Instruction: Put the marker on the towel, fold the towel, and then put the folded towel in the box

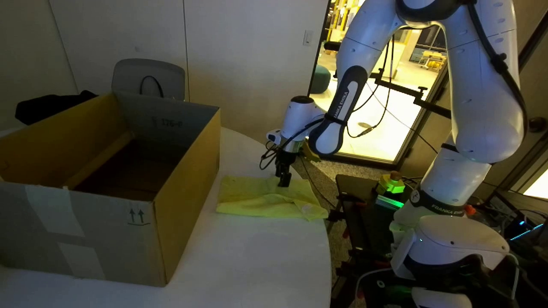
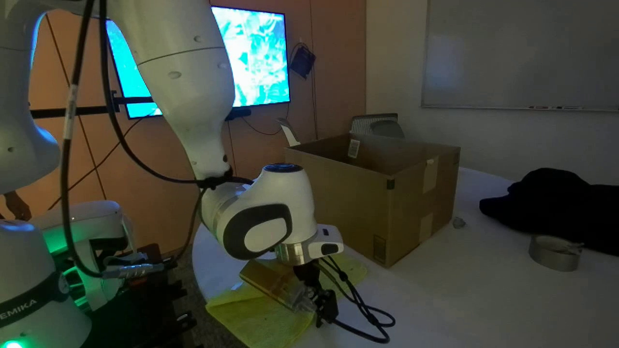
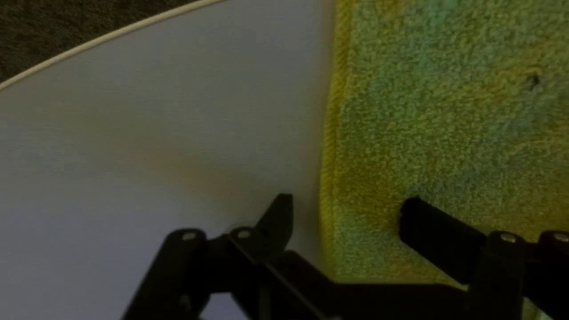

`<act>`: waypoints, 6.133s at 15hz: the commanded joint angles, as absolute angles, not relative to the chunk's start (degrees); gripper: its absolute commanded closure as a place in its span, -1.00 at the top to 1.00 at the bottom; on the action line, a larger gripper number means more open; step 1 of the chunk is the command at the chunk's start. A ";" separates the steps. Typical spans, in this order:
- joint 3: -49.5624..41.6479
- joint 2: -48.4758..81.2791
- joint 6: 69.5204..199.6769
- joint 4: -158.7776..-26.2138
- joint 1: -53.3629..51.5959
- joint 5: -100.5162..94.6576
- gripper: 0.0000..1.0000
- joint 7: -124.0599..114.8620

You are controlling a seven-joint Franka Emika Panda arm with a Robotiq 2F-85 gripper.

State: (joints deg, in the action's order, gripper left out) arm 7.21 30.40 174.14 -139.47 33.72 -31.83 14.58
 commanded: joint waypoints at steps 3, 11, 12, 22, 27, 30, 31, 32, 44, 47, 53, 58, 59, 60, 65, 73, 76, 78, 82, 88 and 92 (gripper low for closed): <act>6.21 30.51 171.85 -137.17 29.94 -21.30 -0.59 24.77; 6.16 25.77 171.93 -140.12 25.67 -18.29 -0.93 28.50; 6.28 24.92 172.02 -140.69 25.27 -18.29 -0.93 28.83; 11.45 18.33 175.25 -150.10 20.35 -20.72 -0.93 41.77; 7.09 18.66 174.01 -151.28 9.67 -24.48 -0.92 41.63; 4.43 18.54 174.19 -151.40 5.55 -26.33 -0.65 41.33; 3.70 18.60 174.47 -151.33 4.76 -27.70 -0.30 40.18; 2.79 18.34 174.71 -151.52 3.84 -28.50 -0.18 40.13; -1.30 16.36 174.87 -149.82 2.29 -31.82 1.00 40.12; -1.15 18.42 173.85 -148.14 2.92 -32.53 1.00 41.99; -1.48 23.35 171.62 -144.82 1.97 -32.96 1.00 43.78; -5.75 28.65 171.72 -140.22 -1.43 -34.68 1.00 41.61; -6.43 29.68 171.66 -139.29 -1.81 -34.58 1.00 41.74; -6.91 30.64 171.50 -138.44 -2.13 -34.23 1.00 41.90; -5.96 31.80 169.31 -136.58 -0.88 -33.56 0.36 42.47; -4.17 19.53 165.39 -140.61 7.07 -29.95 -0.90 45.46; -3.84 12.37 161.30 -141.21 11.01 -25.39 -0.86 47.90; -5.32 7.64 158.15 -140.17 11.33 -23.70 -0.93 47.25; -6.72 0.77 151.33 -135.65 9.93 -22.06 -0.89 42.24; -3.98 -0.27 145.83 -123.76 6.02 -22.89 -0.90 27.10; -1.64 4.46 146.26 -113.63 2.95 -23.98 -0.90 14.52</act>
State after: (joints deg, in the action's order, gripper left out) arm -2.73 -0.08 147.16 -122.18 4.78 -23.28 22.32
